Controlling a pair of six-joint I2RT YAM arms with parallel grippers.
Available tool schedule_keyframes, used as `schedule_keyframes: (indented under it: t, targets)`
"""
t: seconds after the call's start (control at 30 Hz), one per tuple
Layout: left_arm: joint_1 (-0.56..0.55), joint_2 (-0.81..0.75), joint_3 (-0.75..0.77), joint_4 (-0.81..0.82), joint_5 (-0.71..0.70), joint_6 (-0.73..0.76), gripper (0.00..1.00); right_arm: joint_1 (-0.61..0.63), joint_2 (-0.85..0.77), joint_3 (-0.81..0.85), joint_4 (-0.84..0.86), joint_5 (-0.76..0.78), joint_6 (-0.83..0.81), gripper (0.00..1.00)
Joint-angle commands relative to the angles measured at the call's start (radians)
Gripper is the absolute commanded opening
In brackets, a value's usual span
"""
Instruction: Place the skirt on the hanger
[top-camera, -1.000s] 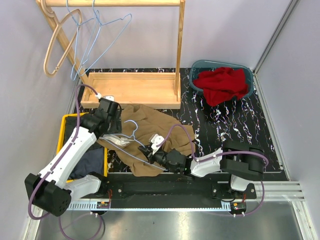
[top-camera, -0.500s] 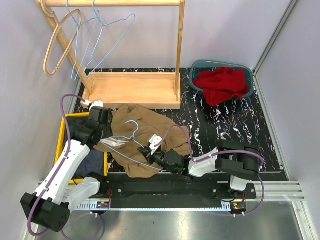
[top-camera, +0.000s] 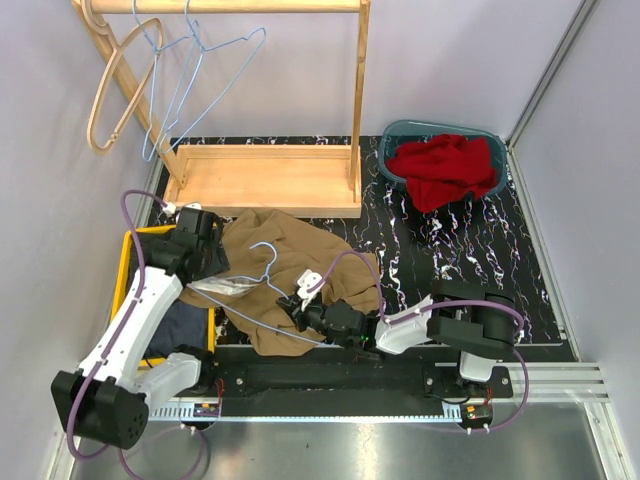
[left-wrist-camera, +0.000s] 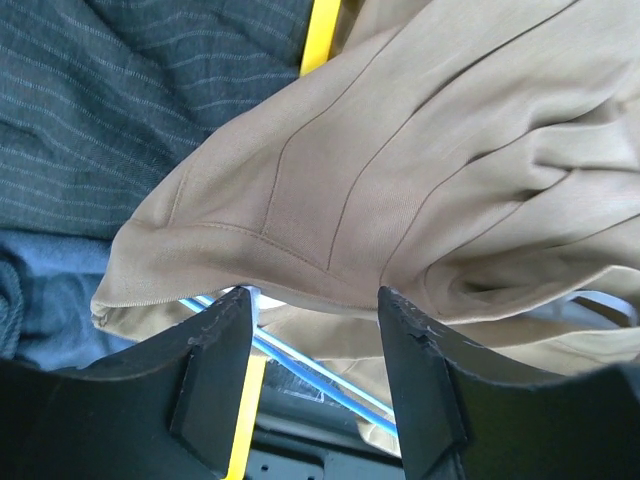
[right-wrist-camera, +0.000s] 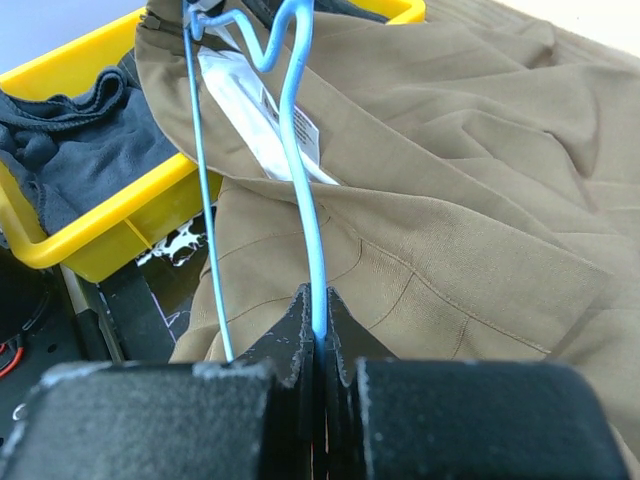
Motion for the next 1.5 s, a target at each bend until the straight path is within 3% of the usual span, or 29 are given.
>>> schedule_keyframes:
  t: [0.0, 0.33, 0.53, 0.83, 1.23, 1.47]
  targets:
    - [0.010, 0.035, 0.064, -0.085, 0.016, -0.007, 0.57, -0.016, 0.014, 0.043, 0.018, 0.042, 0.044, 0.00]
    - [0.021, 0.058, 0.117, -0.226, -0.033, 0.060, 0.59, -0.045, 0.021, 0.051, -0.009, 0.024, 0.071, 0.00]
    - [0.021, 0.058, 0.097, -0.219, -0.001, 0.052, 0.59, -0.044, 0.013, 0.054, 0.009, -0.005, 0.055, 0.00]
    - [0.021, 0.038, 0.138, -0.216, -0.074, 0.026, 0.53, -0.044, -0.019, 0.017, 0.076, -0.113, 0.052, 0.00]
    - [0.021, -0.003, 0.190, -0.246, -0.130, 0.017, 0.52, -0.044, -0.042, 0.009, 0.161, -0.062, 0.044, 0.00]
    - [0.021, -0.103, 0.140, -0.190, -0.209, -0.021, 0.52, -0.044, -0.024, 0.039, 0.136, -0.027, 0.044, 0.00]
